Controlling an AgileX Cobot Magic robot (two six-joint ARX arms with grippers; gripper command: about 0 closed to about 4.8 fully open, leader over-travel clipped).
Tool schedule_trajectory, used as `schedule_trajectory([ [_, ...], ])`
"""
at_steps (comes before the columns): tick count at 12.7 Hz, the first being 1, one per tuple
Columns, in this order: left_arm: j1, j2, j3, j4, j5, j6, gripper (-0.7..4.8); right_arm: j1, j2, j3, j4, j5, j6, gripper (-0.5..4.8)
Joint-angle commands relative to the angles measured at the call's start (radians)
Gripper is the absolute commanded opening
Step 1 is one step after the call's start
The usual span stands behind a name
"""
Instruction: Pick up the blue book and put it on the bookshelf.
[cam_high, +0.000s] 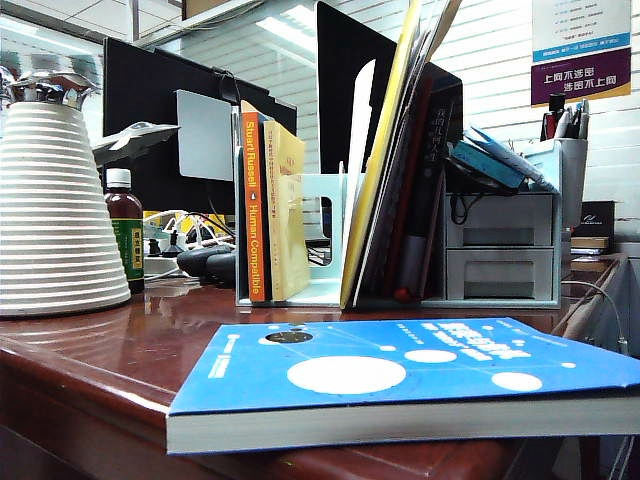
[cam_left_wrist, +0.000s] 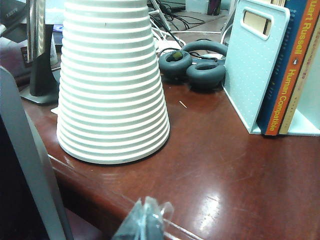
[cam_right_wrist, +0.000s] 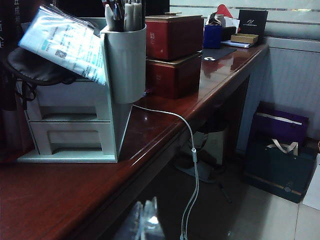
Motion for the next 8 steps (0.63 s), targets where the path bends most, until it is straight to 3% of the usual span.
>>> schedule_trajectory([
  [1,0.000,0.000,0.000,0.015,0.000,0.000,-0.07,0.002,-0.001,0.006,0.035,-0.008,0.001,-0.05],
  [2,0.000,0.001,0.000,0.023,-0.001,-0.001,-0.07,0.002,-0.001,0.016,0.035,-0.010,0.006,-0.05],
  [4,0.000,0.001,0.019,0.035,-0.021,-0.097,-0.07,0.002,-0.001,0.068,0.031,-0.009,0.035,-0.05],
  [5,0.000,0.001,0.061,0.017,-0.047,-0.158,-0.07,0.002,0.002,0.122,0.021,0.007,0.103,-0.05],
  [7,0.000,0.037,0.145,0.009,-0.048,-0.205,-0.07,0.002,0.020,0.222,-0.053,0.009,0.306,-0.05],
  [8,0.000,0.076,0.186,0.009,-0.044,-0.227,-0.07,0.002,0.040,0.266,-0.091,0.008,0.333,-0.05],
])
